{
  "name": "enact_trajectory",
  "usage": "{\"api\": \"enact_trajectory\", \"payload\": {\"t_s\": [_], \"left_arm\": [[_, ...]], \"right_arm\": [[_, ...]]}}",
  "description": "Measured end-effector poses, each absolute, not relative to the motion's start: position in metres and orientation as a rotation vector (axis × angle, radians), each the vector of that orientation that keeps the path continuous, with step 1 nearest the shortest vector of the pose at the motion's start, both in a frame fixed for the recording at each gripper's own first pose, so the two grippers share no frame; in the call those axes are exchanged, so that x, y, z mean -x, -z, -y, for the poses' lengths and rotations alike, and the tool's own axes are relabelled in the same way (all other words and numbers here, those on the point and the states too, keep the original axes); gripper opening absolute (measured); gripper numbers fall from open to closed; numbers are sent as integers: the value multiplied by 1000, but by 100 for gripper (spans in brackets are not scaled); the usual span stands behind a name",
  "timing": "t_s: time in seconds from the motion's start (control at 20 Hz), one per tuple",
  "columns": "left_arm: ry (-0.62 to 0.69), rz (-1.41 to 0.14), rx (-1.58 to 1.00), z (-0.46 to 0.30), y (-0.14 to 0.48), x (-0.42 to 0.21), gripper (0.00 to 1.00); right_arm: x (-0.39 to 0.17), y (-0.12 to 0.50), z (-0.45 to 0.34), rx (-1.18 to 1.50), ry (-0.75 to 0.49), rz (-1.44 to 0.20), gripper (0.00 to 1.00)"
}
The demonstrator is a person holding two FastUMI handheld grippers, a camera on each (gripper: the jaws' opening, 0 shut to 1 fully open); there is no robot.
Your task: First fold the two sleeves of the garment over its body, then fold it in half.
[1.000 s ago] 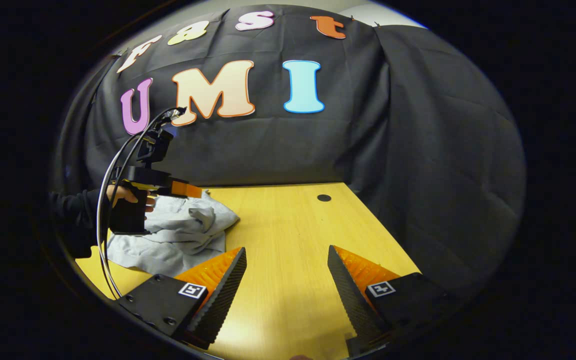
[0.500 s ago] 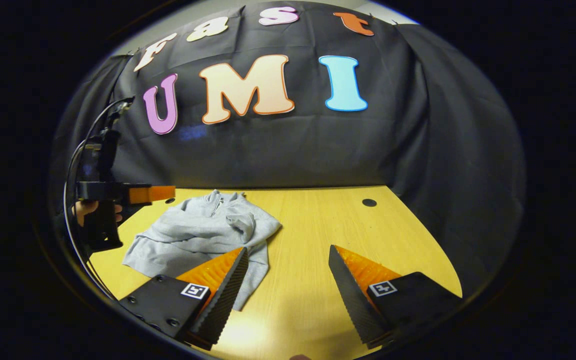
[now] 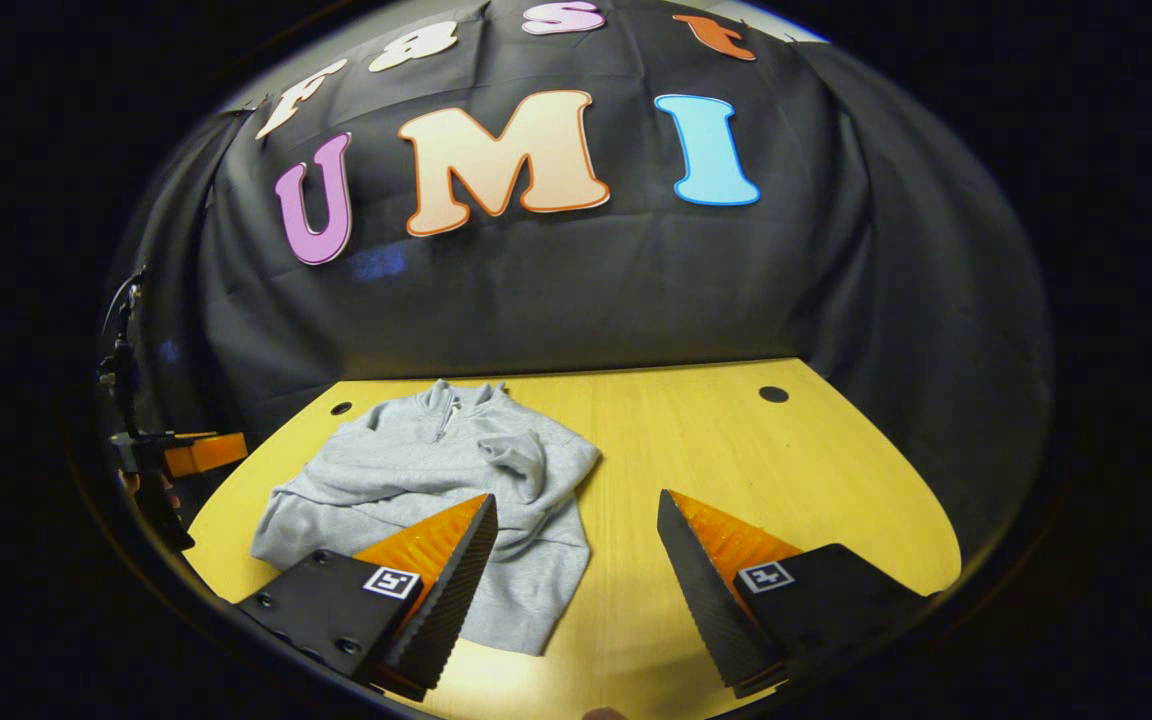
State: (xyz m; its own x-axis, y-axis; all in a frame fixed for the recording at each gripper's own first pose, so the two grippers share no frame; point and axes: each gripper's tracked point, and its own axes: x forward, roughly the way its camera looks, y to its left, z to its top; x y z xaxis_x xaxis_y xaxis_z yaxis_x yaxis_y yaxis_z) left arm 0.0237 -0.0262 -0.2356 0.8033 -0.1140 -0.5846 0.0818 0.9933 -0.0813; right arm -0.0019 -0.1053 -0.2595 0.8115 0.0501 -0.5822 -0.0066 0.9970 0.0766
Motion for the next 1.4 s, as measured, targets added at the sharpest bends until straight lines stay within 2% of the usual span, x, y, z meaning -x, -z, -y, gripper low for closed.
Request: {"api": "enact_trajectory", "payload": {"t_s": [0.2,0.25,0.3,0.35,0.65,0.7,0.95,1.4], "left_arm": [[86,-714,39,-1,275,1,95],[83,-733,42,-4,284,7,95],[80,-754,46,-7,294,12,95],[81,-771,53,-8,303,15,96],[82,-858,85,-8,344,32,96],[79,-868,89,-8,348,34,98],[76,-917,92,-11,365,42,96],[76,-909,69,-11,367,43,97]], "right_arm": [[10,286,86,-15,-59,-680,100],[11,291,83,-5,-60,-695,97],[12,298,81,7,-60,-712,100],[14,305,79,17,-59,-730,97],[32,342,72,57,-62,-843,100],[37,350,70,58,-64,-864,99],[57,379,63,65,-55,-960,100],[67,402,65,37,-23,-1044,100]]}}
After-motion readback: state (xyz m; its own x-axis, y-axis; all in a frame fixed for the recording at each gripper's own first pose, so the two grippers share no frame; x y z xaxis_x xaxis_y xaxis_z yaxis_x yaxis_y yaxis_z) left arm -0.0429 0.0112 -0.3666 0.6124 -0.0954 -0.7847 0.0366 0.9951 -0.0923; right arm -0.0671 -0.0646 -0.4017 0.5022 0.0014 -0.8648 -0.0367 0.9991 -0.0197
